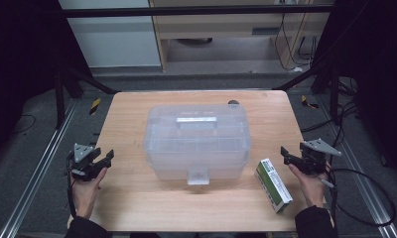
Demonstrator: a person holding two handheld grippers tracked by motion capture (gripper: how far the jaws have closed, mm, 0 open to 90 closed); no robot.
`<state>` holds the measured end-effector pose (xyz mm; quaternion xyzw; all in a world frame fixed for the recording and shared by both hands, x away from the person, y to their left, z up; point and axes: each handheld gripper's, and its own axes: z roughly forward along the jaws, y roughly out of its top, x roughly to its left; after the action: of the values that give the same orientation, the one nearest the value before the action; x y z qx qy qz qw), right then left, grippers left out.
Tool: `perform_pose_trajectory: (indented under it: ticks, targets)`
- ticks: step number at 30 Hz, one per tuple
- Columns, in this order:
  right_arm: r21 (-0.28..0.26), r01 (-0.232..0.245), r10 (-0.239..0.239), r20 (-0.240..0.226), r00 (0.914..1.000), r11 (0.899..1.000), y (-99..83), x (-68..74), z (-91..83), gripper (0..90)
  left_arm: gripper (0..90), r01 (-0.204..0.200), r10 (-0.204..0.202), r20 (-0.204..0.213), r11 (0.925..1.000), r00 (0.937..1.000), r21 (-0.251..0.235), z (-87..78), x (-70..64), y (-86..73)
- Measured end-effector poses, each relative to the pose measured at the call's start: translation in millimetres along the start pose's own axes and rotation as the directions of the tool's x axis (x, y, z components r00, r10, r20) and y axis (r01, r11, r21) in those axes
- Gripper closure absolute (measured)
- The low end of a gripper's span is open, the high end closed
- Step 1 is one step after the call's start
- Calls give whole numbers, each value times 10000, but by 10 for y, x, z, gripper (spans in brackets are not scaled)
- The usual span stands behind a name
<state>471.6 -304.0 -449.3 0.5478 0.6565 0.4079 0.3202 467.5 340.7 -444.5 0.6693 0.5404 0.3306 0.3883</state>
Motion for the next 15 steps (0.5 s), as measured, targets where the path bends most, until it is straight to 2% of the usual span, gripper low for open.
perform_pose_trajectory:
  ticks: [8,13,15]
  targets:
    - [72,2,-2,97,10000,10000,-3,2,3,230,391,54,-58,134,9995,9999,312,-97,-36,140]
    - [46,-6,5,146,9999,10000,-1,-7,-5,222,367,68,-69,25,9998,10000,190,-163,-52,205]
    - [42,-25,25,126,9999,10000,3,-8,-7,219,355,199,-200,121,9998,9997,40,-197,-56,235]
